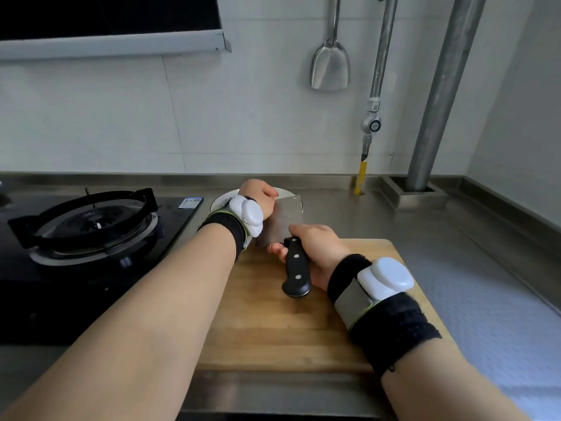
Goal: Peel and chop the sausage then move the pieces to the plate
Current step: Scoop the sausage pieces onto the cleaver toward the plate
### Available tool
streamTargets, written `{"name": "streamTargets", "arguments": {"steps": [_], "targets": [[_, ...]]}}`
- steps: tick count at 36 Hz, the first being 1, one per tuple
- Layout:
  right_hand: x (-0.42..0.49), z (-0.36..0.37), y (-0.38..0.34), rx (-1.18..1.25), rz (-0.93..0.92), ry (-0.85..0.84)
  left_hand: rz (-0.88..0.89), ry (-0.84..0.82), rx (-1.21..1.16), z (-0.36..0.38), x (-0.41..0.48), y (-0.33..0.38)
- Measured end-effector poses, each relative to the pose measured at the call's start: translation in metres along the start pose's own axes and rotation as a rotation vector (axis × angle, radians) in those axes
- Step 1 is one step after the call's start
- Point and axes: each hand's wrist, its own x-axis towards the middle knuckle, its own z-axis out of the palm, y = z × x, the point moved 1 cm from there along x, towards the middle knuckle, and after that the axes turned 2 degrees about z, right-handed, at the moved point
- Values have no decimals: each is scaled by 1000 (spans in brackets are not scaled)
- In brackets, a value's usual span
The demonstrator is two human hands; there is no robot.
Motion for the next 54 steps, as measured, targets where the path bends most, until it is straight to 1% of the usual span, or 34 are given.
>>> {"name": "streamTargets", "arguments": {"steps": [3, 5, 7, 10, 13, 15, 16, 17, 20, 22, 24, 26, 30, 34, 38, 40, 43, 47, 50, 52, 54], "targets": [[2, -2, 1, 4, 9, 2, -55, -47, -2, -6, 3, -2], [3, -3, 0, 1, 16, 7, -96, -73, -49, -9, 6, -3], [3, -3, 0, 11, 21, 5, -151, -80, -138, -13, 6, -5], [4, -5, 0, 17, 27, 9, -282, -84, -360, -17, 1, -7], [6, -7, 0, 16, 24, 15, -364, -99, -435, -22, -2, -10], [6, -8, 1, 26, 22, 20, -386, -52, -467, -24, -4, -10], [6, -8, 1, 28, 22, 20, -430, -46, -540, -23, -6, -9], [6, -8, 1, 32, 22, 21, -424, -34, -526, -23, -9, -6], [4, -9, 0, 47, 17, 28, -406, -66, -526, -25, -19, -1], [3, -8, -1, 61, 15, 34, -424, -15, -549, -27, -18, 2], [4, -9, -1, 73, 11, 47, -350, 63, -453, -27, -18, 0], [3, -9, -2, 81, 8, 60, -322, 107, -452, -28, -19, 0], [-5, -4, -3, 91, -5, 60, -345, 117, -584, -40, -36, 3], [-7, -4, -7, 57, -47, 61, -304, 109, -480, -45, -40, 0], [-21, -1, -11, -64, -39, 60, -237, 108, -417, -63, -63, 5], [-28, -4, -17, -113, -1, 60, -217, 107, -437, -65, -71, 4], [-40, -10, -24, -263, 50, 89, -277, 103, -510, -68, -85, 4], [-59, -20, -29, -513, 4, 194, -288, 67, -587, -73, -107, 16], [-74, -26, -30, -708, -5, 235, -280, 10, -604, -74, -118, 25], [-81, -29, -28, -774, -4, 245, -308, -51, -641, -72, -125, 32], [-92, -30, -26, -828, -18, 260, -328, -66, -669, -71, -133, 34]]}}
